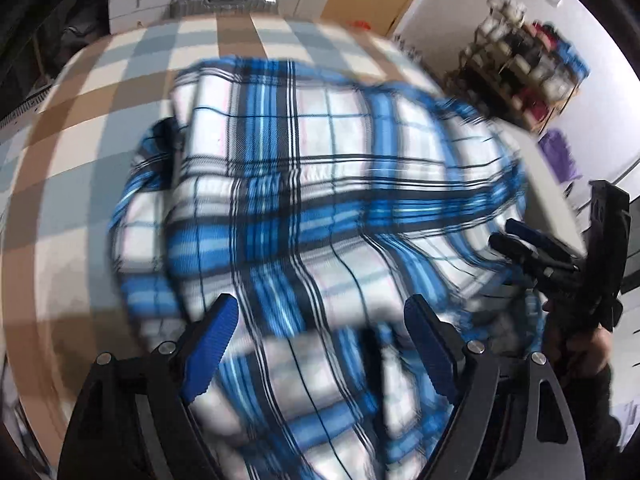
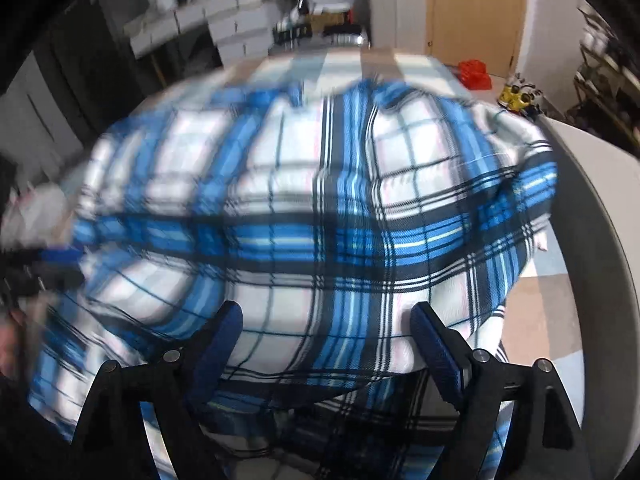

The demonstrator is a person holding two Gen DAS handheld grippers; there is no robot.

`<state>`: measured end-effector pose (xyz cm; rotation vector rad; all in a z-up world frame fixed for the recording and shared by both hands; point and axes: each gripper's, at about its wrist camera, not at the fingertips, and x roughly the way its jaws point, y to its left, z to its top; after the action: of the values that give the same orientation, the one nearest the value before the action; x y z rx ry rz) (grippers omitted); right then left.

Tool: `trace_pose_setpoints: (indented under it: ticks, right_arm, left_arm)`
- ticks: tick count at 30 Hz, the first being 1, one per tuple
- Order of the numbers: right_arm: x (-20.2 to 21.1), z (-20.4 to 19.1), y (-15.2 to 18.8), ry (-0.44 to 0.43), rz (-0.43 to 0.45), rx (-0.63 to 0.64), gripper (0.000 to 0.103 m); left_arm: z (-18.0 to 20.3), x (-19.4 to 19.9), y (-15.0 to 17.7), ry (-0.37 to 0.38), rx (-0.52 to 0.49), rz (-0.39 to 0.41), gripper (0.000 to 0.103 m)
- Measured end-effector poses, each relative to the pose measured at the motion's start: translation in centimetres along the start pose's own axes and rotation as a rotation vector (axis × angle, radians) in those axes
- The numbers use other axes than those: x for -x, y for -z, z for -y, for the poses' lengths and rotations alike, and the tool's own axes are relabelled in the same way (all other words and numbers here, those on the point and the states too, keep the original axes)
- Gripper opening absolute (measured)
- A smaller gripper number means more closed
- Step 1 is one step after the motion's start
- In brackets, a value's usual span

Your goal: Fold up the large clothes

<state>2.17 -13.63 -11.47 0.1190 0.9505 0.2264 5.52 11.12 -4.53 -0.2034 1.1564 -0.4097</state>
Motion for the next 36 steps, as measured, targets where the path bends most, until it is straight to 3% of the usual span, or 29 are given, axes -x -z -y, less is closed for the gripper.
trace_pose_setpoints:
  ticks: [2,3,5,7,10,12,22,23,24,26,27,29,36]
  right_arm:
    - [3.9,0.4,0.4,-0.133,0.127,-0.07,0.087]
    - [5.0,0.3,0.6,-0.165,0.169,-0.082,0.095]
    - [8.7,-0.2,2.7,-0.234,0.315,-0.097,0.103]
    - [10.4,-1.0,4.7,-0.26,0.38,-0.077,0.103]
    - [11.5,-2.6,6.0,-0.258,0.394,-0.019,0.103]
    - [11.8,-3.6,6.2,-0.248,0.401,0.014,0.103]
    - [11.5,-6.4,8.0,-0.226,0.384,0.14,0.103]
    - [11.2,-6.5,8.0,-0.222,0.373,0.153,0.103]
    - [11.2,-6.6,8.1,-0.217,0.369,0.158,0.103]
    - [11.0,-6.6,8.1,-0.223,0.363,0.164,0.103]
    - [11.0,-6.6,8.1,-0.227,0.362,0.163,0.103]
    - [11.0,-6.7,8.1,-0.226,0.363,0.163,0.103]
    - [10.9,-6.1,8.0,-0.226,0.355,0.131,0.103]
  left_arm:
    - [0.1,2.0,1.8,0.01,0.011,0.039,0.082]
    - [0.0,2.7,2.6,0.003,0.006,0.048,0.082]
    - [0.2,4.5,5.0,-0.047,-0.013,0.08,0.082]
    - [0.4,5.8,7.6,-0.126,-0.047,0.127,0.083]
    - [0.7,5.7,10.6,-0.236,-0.091,0.156,0.083]
    - [0.2,4.5,11.4,-0.277,-0.104,0.134,0.084]
    - [-0.8,1.7,12.1,-0.261,-0.058,0.054,0.083]
    - [-1.0,1.8,12.1,-0.264,-0.058,0.06,0.077]
    - [-1.1,1.7,12.1,-0.274,-0.062,0.059,0.052]
    - [-1.4,1.2,12.2,-0.246,-0.062,0.02,0.012]
    - [-1.3,1.3,12.3,-0.244,-0.073,0.031,0.01]
    - [-1.3,1.2,12.4,-0.171,-0.066,0.013,0.003]
    - [-3.7,3.2,13.3,-0.077,0.13,0.055,0.0]
